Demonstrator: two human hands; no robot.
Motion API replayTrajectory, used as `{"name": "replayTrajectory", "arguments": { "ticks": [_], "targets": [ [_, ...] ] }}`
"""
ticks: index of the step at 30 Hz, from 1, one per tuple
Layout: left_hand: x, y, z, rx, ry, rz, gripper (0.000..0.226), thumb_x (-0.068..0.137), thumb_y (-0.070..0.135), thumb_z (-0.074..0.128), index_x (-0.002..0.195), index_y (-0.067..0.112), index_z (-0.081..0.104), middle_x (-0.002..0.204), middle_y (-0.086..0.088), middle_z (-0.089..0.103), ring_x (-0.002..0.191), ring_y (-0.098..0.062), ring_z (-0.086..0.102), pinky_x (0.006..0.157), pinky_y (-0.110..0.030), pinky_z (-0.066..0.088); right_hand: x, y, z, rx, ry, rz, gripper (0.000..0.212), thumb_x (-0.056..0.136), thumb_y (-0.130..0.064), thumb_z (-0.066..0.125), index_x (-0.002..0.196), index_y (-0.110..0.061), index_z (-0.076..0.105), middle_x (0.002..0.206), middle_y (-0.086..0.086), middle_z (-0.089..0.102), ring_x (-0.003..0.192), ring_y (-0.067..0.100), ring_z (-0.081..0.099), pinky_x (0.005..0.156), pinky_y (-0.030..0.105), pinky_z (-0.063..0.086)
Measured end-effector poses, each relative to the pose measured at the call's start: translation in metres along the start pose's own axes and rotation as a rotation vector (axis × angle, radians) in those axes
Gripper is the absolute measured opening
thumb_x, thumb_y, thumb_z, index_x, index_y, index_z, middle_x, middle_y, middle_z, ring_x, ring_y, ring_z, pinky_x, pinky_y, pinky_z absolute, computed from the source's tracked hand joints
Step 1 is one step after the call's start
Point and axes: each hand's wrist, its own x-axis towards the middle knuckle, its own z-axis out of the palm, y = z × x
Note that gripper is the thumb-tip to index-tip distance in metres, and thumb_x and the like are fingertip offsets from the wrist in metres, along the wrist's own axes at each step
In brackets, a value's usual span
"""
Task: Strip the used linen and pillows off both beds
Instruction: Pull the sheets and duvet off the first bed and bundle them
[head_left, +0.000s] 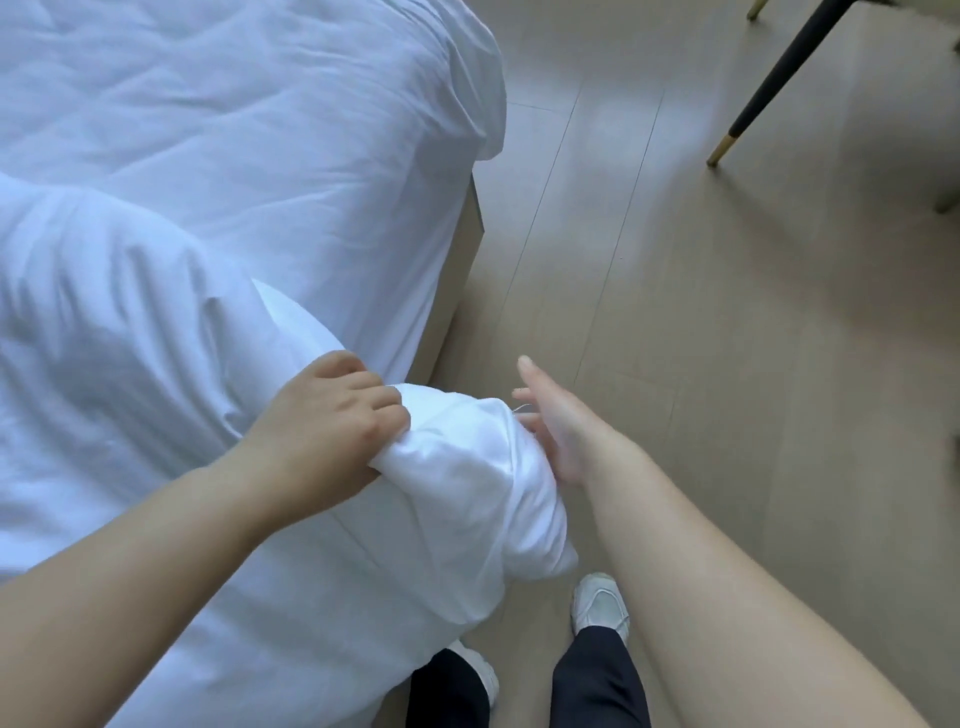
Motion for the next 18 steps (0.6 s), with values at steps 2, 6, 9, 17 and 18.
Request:
{"name": "replayTrajectory", "arguments": {
  "ticks": [2,6,9,17,18],
  "targets": [
    [-0.006,0.003,-0.001,0.014,0.051,-0.004,0.024,0.061,0.01,0.036,0.051,0.014,0.057,0.048,0.002,0.054,0.045,-0.02,0.055,0.068,-0.029,0.034,0.002,-0.018,0.016,-0.183,-0.119,0.113,0.049,0.089,-0.056,0.044,0.112,-0.013,0.051,0.1,0.004,0.061,0.088,0.021,0.058,0.081,0.03,0.047],
    [-0.007,0.004,0.003,-0.007,0.186,0.003,0.024,0.064,0.006,0.039,0.058,0.012,0.062,0.055,-0.001,0.059,0.054,-0.022,0.058,0.073,-0.029,0.037,-0.002,-0.027,0.029,-0.688,-0.13,0.076,0.034,0.087,-0.039,0.059,0.102,-0.009,0.063,0.101,0.004,0.063,0.079,0.02,0.056,0.068,0.027,0.045],
    [-0.012,0.004,0.002,-0.026,0.318,0.02,0.027,0.082,0.025,0.048,0.103,0.012,0.061,0.1,-0.008,0.066,0.103,-0.018,0.054,0.101,-0.03,0.03,-0.015,-0.025,0.011,-0.641,0.056,-0.23,0.025,0.084,-0.015,0.062,0.099,0.005,0.067,0.08,0.005,0.054,0.069,0.009,0.045,0.045,0.019,0.032],
    [-0.075,-0.026,0.038,0.089,0.061,-0.324,0.078,0.084,0.073,0.01,0.147,0.029,-0.004,0.157,-0.002,0.0,0.143,-0.004,-0.009,0.117,-0.031,-0.007,-0.002,0.052,-0.061,-0.078,0.396,-0.121,0.022,0.08,0.004,0.056,0.059,-0.001,0.053,0.069,0.005,0.04,0.079,0.019,0.033,0.06,0.028,0.028],
    [-0.082,-0.028,0.045,0.092,0.031,-0.341,0.078,0.084,0.073,0.008,0.147,0.03,-0.006,0.157,0.006,-0.009,0.143,-0.003,-0.01,0.117,-0.031,-0.009,0.014,0.054,-0.058,-0.115,0.403,-0.084,0.028,0.081,0.002,0.056,0.057,-0.009,0.048,0.066,0.004,0.038,0.078,0.017,0.032,0.056,0.025,0.029]
  ]
}}
